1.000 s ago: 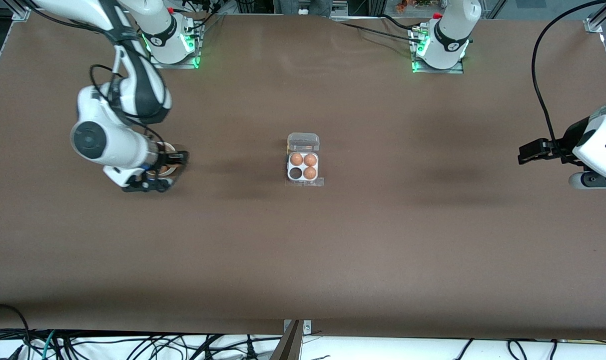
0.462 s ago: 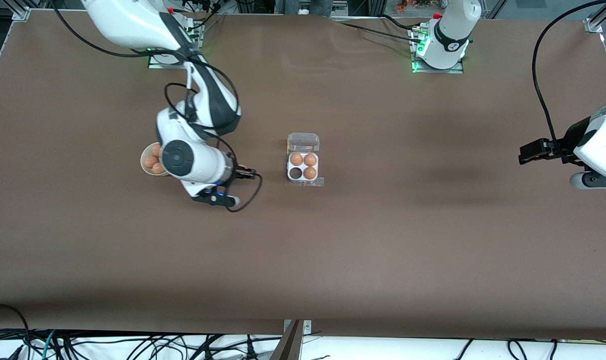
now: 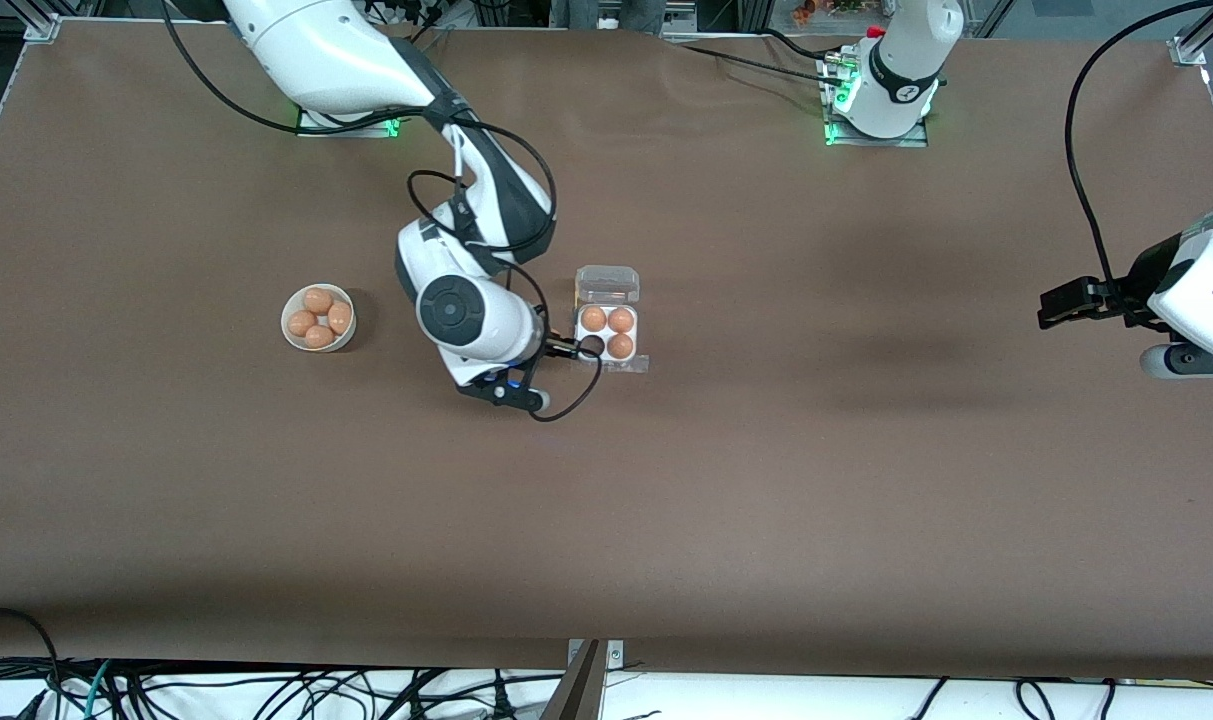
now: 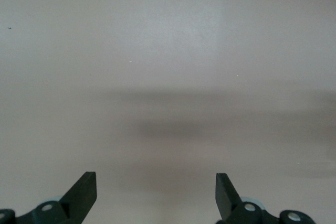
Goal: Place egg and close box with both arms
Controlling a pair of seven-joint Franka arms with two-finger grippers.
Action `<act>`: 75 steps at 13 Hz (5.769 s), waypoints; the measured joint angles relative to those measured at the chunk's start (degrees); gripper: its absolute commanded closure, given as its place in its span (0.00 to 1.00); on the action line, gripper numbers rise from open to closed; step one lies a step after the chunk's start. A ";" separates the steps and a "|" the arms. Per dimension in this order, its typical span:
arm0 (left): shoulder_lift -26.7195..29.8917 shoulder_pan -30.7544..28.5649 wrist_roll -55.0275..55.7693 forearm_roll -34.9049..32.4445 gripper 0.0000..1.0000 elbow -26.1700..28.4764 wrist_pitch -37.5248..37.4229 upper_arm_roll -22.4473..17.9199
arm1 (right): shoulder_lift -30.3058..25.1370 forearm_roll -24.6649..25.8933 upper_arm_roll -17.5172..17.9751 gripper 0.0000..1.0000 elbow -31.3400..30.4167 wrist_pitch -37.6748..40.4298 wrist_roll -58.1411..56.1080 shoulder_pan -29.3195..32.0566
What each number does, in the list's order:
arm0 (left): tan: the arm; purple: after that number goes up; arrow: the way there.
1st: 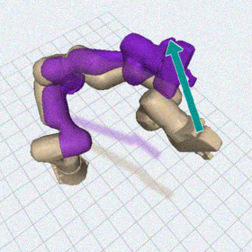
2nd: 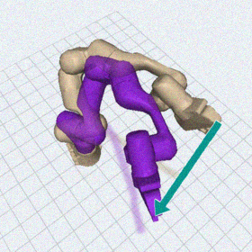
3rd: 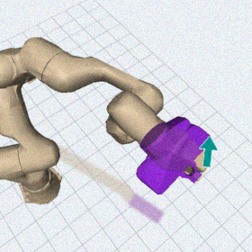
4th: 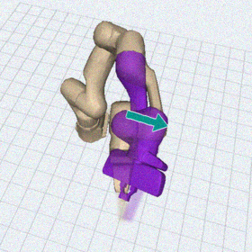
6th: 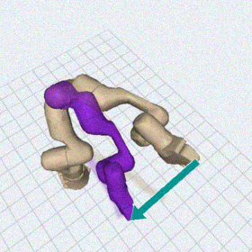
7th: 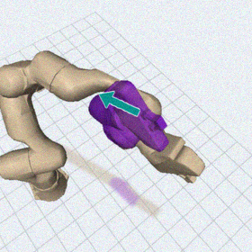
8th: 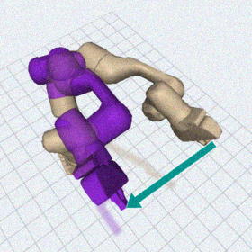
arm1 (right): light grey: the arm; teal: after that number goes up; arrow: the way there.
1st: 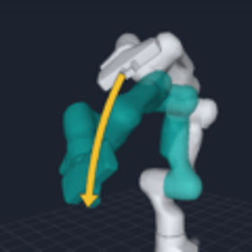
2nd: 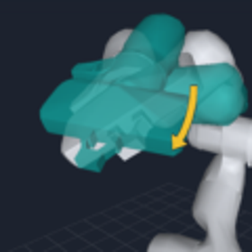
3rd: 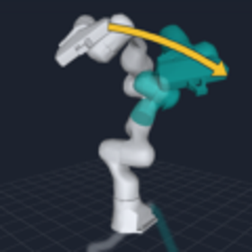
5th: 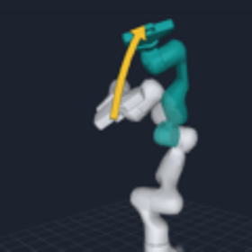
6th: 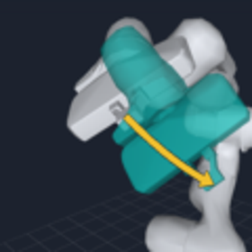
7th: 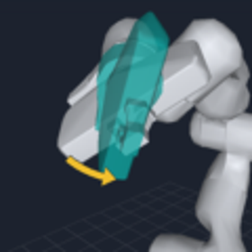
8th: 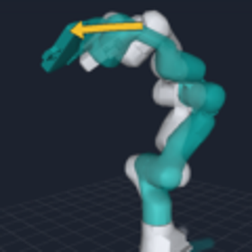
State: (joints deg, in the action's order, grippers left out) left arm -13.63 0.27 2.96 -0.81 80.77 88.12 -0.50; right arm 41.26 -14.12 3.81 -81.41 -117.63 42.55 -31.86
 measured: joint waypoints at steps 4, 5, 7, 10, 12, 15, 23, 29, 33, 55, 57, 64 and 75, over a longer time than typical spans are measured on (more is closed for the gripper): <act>0.00 0.00 0.00 0.00 0.00 0.00 0.00 0.00 | 1.31 -0.13 -0.01 0.88 0.10 -2.70 1.76 -2.32; 0.00 0.00 0.00 0.00 0.00 0.00 0.00 0.00 | 1.74 -0.15 -0.02 0.88 0.11 -3.62 2.22 -2.72; 0.00 0.00 0.00 0.00 0.00 0.00 0.00 0.00 | 2.88 -0.21 -0.01 0.88 0.11 -6.34 3.16 -3.66; 0.00 -0.02 0.00 0.00 0.00 0.00 0.00 0.00 | 4.79 -0.39 -0.01 0.88 0.14 -9.39 4.18 -4.65; 0.00 -0.02 0.00 0.00 0.00 0.00 0.00 -0.01 | 5.11 -0.92 -0.12 0.68 0.20 -9.74 4.33 -4.87; 0.00 -0.02 0.00 0.00 0.00 0.00 0.00 0.00 | 5.11 -1.09 -0.16 0.20 0.38 -9.74 4.36 -4.89; 0.00 0.88 1.41 1.08 0.00 -0.01 0.00 3.57 | 4.89 -0.89 -1.36 0.00 3.52 -9.43 0.89 -3.34; -1.80 9.56 22.52 4.83 0.40 0.22 -0.52 11.47 | -0.38 -0.15 -4.96 0.00 5.39 -1.09 -12.12 4.87; -5.25 20.41 36.69 9.75 0.81 0.42 -3.77 11.86 | -6.02 -0.15 -14.10 0.00 5.44 8.37 -21.52 5.91; -27.26 36.40 48.65 18.70 0.92 0.35 12.24 11.50 | -42.22 13.19 -11.91 0.00 -15.09 22.38 -37.89 26.28; -27.49 36.31 48.67 18.70 0.92 0.11 13.86 10.88 | -41.56 13.43 -11.73 0.00 -15.33 21.42 -37.89 26.27; -27.66 36.10 48.88 18.70 0.91 -2.78 18.66 5.12 | -41.22 13.55 -11.73 0.00 -15.33 20.92 -37.90 26.28; -21.64 31.35 47.26 7.45 0.00 -16.60 15.09 -4.75 | -41.22 13.56 -11.51 0.00 -15.32 20.90 -37.89 26.27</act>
State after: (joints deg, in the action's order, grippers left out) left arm -35.27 31.62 50.22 6.64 64.17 103.22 -5.25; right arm 0.04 -0.56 -7.69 -96.73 -96.73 4.66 -5.59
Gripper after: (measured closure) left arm 0.057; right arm 0.000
